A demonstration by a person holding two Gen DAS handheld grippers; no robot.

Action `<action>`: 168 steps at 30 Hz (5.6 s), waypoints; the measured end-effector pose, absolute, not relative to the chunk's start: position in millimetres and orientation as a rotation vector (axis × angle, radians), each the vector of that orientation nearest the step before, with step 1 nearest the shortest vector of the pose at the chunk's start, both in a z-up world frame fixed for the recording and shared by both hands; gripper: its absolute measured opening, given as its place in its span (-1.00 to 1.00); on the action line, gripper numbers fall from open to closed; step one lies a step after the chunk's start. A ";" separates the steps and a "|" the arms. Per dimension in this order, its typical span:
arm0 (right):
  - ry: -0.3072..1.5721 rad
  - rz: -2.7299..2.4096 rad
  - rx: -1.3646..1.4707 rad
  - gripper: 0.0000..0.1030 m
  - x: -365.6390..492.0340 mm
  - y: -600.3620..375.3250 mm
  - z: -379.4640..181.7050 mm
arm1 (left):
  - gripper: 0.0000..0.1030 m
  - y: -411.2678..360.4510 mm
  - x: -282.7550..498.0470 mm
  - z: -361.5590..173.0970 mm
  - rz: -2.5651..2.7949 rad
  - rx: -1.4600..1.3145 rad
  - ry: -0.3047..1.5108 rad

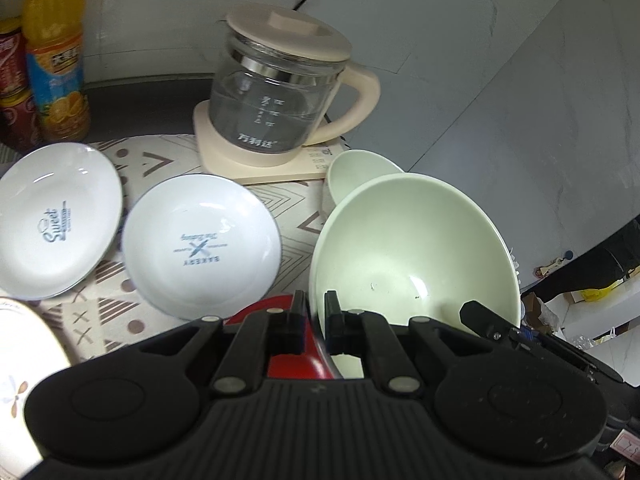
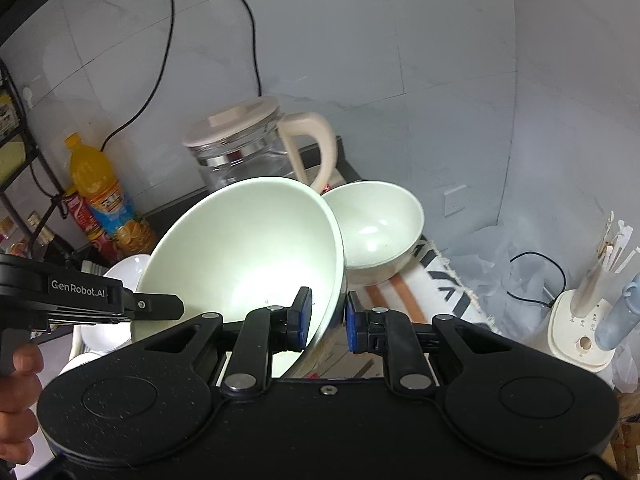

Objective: Organize plates and bowls
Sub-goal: 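Lower the large green bowl into the red bowl and open both grippers, then move both grippers to the small pale green bowl and grasp its rim, then lift the small pale green bowl with both grippers toward the stacked bowls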

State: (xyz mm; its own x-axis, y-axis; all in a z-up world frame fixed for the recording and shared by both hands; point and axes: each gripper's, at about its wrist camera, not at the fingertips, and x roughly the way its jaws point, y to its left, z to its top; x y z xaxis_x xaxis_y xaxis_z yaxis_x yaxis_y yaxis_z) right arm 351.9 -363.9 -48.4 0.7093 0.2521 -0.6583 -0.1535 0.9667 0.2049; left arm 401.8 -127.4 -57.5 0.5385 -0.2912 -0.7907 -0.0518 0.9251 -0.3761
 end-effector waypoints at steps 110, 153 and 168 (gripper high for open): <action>0.882 0.096 0.385 0.90 450.0 -411.3 -94.7 | 0.37 -181.2 508.6 -108.9 -0.055 -0.284 1.030; 0.984 0.133 0.169 -0.55 509.7 -395.0 -147.5 | -0.78 -205.9 553.6 -161.3 -0.052 -0.292 1.067; 0.812 0.110 0.155 -0.55 447.0 -385.9 -76.4 | -0.76 -193.1 492.1 -97.7 -0.145 -0.286 1.018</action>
State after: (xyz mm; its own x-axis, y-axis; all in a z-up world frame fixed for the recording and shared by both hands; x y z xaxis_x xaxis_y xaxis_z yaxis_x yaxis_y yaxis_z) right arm 447.0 -385.9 -76.4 0.6831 0.1570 -0.7132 -0.0386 0.9830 0.1794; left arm 492.1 -193.1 -97.7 0.5195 -0.2517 -0.8165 -0.0132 0.9532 -0.3022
